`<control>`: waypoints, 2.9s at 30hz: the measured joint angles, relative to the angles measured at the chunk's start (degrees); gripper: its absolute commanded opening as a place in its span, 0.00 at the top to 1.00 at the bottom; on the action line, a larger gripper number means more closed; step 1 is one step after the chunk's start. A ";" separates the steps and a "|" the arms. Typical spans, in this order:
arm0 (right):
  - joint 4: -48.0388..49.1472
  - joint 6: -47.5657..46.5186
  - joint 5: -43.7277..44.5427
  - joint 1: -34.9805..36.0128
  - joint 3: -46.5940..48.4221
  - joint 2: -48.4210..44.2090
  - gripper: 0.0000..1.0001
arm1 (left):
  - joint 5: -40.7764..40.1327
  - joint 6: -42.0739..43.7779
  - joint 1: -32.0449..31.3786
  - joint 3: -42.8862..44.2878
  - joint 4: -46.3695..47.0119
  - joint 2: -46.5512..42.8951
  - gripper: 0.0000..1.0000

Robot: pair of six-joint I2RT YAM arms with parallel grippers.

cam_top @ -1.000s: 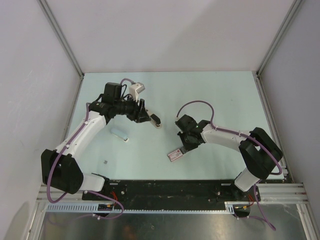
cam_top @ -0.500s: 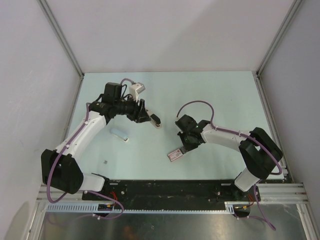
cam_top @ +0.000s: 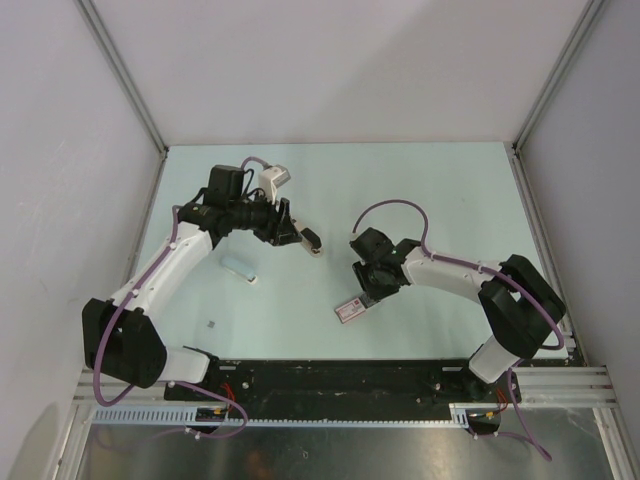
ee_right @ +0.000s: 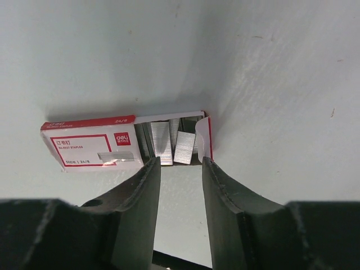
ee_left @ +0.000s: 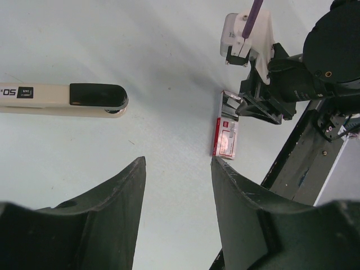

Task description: Unload the staples from the stapler

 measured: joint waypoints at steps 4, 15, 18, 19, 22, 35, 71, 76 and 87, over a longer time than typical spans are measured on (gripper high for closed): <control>-0.07 0.02 -0.04 -0.02 0.11 -0.22 0.64 | 0.02 0.00 0.00 0.00 0.00 -0.04 0.45; 0.46 1.46 -2.75 -8.35 1.51 -9.44 0.88 | -3.43 3.56 -5.57 -2.03 0.02 -0.70 0.46; 1.22 2.08 -4.00 -11.61 1.49 -8.96 0.85 | -5.66 6.80 -10.47 -3.89 0.02 -0.70 0.46; 1.64 2.49 -4.83 -12.39 1.38 -8.59 0.82 | -6.58 8.11 -11.93 -4.61 -0.02 -0.70 0.46; 4.31 3.74 -8.57 -14.43 -0.04 -7.28 0.77 | -8.24 11.74 -15.47 -6.60 -0.09 -0.31 0.45; 14.60 10.23 -22.05 -19.56 -10.10 -3.30 0.77 | -12.87 24.76 -26.23 -8.50 -0.48 13.57 0.47; 23.63 15.37 -28.61 -20.74 -15.69 -2.19 0.83 | -19.96 27.56 -33.29 -3.82 3.98 24.26 0.48; 23.61 15.61 -28.63 -20.65 -15.87 -2.60 0.83 | -20.20 27.58 -33.33 -3.85 4.13 24.26 0.48; 23.61 17.05 -28.68 -17.99 -16.04 -3.19 0.82 | -20.74 27.56 -33.38 -3.85 4.44 24.26 0.48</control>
